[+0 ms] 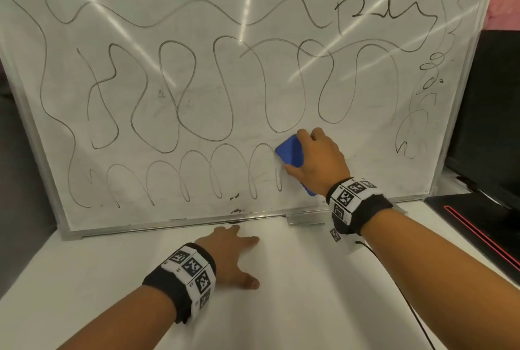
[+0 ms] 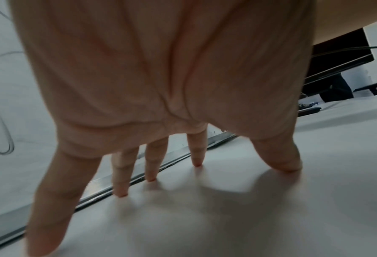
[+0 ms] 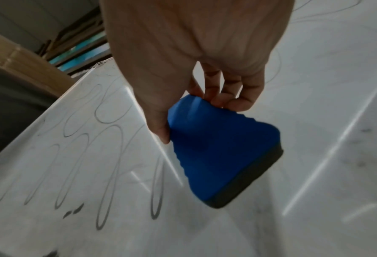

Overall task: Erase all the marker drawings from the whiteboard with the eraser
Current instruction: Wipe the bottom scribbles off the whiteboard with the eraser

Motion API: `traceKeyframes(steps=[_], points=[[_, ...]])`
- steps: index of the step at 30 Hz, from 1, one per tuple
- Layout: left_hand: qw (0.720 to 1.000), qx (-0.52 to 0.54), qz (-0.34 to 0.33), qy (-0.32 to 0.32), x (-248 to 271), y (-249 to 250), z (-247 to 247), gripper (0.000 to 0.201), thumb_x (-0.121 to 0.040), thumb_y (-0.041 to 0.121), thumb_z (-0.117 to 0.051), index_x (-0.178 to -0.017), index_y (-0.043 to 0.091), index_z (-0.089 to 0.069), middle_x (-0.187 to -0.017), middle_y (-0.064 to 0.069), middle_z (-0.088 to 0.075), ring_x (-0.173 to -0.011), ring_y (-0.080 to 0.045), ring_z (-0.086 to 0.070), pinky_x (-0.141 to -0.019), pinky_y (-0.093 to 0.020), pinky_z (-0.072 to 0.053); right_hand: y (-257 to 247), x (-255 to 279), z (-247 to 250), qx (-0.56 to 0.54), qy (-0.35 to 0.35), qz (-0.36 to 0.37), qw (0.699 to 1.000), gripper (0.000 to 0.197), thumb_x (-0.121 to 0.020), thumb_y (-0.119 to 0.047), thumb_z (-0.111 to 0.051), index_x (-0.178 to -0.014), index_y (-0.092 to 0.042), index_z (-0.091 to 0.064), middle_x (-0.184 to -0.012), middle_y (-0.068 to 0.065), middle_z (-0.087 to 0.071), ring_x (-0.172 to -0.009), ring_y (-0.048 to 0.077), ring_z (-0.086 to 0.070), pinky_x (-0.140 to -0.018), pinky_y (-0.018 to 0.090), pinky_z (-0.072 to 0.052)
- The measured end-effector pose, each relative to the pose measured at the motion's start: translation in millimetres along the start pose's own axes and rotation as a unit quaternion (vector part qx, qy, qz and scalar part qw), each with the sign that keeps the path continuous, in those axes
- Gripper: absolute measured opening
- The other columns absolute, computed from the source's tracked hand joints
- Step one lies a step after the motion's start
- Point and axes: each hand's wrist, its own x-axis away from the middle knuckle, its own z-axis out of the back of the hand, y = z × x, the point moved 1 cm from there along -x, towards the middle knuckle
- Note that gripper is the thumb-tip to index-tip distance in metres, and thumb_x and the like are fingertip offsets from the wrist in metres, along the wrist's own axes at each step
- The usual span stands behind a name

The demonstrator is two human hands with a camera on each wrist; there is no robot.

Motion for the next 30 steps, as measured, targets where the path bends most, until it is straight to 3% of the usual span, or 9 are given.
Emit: traceKeyframes(steps=[2, 6, 8, 14, 20, 27, 30], points=[[1.0, 0.012, 0.023, -0.004, 3.9, 0.8, 0.3, 0.109, -0.067, 0.086, -0.061, -0.154, 0.051, -0.006, -0.168, -0.004, 0.003, -0.154, -0.031, 0.001, -0.12, -0.057, -0.023, -9.0, -1.3, -0.2, 0.005, -0.007, 0.022, 1.0, 0.059, -0.081, -0.045, -0.074, -0.126, -0.017, -0.046, -0.109, 0.005, -0.047, -0.09, 0.022, -0.049, -0.069, 0.037, -0.05], [0.997, 0.037, 0.063, 0.013, 5.7, -9.3, -2.9, 0.122, -0.051, 0.095, -0.06, -0.152, 0.056, -0.004, -0.168, -0.009, 0.002, -0.154, -0.034, 0.004, -0.12, -0.057, -0.022, -10.4, 22.9, -26.9, 0.087, -0.114, 0.095, 0.985, 0.057, -0.079, -0.034, -0.076, -0.126, -0.021, -0.046, -0.11, 0.005, -0.047, -0.094, 0.025, -0.052, -0.068, 0.036, -0.05], [0.997, 0.043, 0.066, 0.014, 6.2, -12.0, -4.7, 0.125, -0.047, 0.096, -0.059, -0.152, 0.056, -0.004, -0.167, -0.01, 0.0, -0.154, -0.033, 0.006, -0.12, -0.057, -0.022, -1.1, 31.6, -33.1, 0.121, -0.135, 0.105, 0.978, 0.06, -0.078, -0.033, -0.075, -0.128, -0.024, -0.045, -0.111, 0.004, -0.047, -0.094, 0.024, -0.052, -0.068, 0.036, -0.051], [0.997, 0.047, 0.063, 0.006, 5.3, -8.5, -1.3, 0.125, -0.05, 0.092, -0.063, -0.153, 0.052, -0.006, -0.165, -0.015, -0.007, -0.154, -0.033, 0.005, -0.121, -0.054, -0.023, -4.4, 14.2, -17.3, 0.118, -0.059, 0.107, 0.985, 0.061, -0.075, -0.034, -0.077, -0.127, -0.022, -0.048, -0.109, 0.006, -0.049, -0.091, 0.025, -0.051, -0.063, 0.035, -0.046], [0.997, 0.042, 0.064, 0.011, 4.6, -8.3, -0.3, 0.124, -0.05, 0.091, -0.067, -0.152, 0.053, -0.008, -0.163, -0.011, -0.015, -0.153, -0.031, -0.005, -0.119, -0.051, -0.028, -3.8, 40.9, -49.1, 0.142, -0.129, 0.13, 0.973, 0.06, -0.076, -0.029, -0.075, -0.129, -0.024, -0.046, -0.114, 0.005, -0.048, -0.097, 0.026, -0.052, -0.068, 0.036, -0.046], [0.998, 0.01, 0.061, 0.012, 1.8, -4.5, 5.3, 0.135, -0.051, 0.09, -0.067, -0.156, 0.044, 0.003, -0.162, -0.01, -0.022, -0.152, -0.034, -0.011, -0.117, -0.053, -0.03, 14.8, 25.1, -26.9, 0.078, -0.043, 0.052, 0.995, 0.063, -0.075, -0.038, -0.077, -0.128, -0.024, -0.047, -0.102, 0.002, -0.043, -0.085, 0.018, -0.04, -0.063, 0.034, -0.046], [0.998, 0.004, 0.056, 0.024, 1.3, -4.1, 4.3, 0.133, -0.051, 0.091, -0.067, -0.157, 0.04, -0.005, -0.159, -0.009, -0.028, -0.148, -0.032, -0.024, -0.114, -0.05, -0.035, -0.2, 30.5, -38.6, 0.08, -0.085, 0.079, 0.99, 0.061, -0.075, -0.036, -0.077, -0.126, -0.024, -0.047, -0.101, 0.0, -0.039, -0.086, 0.019, -0.04, -0.062, 0.033, -0.04]])
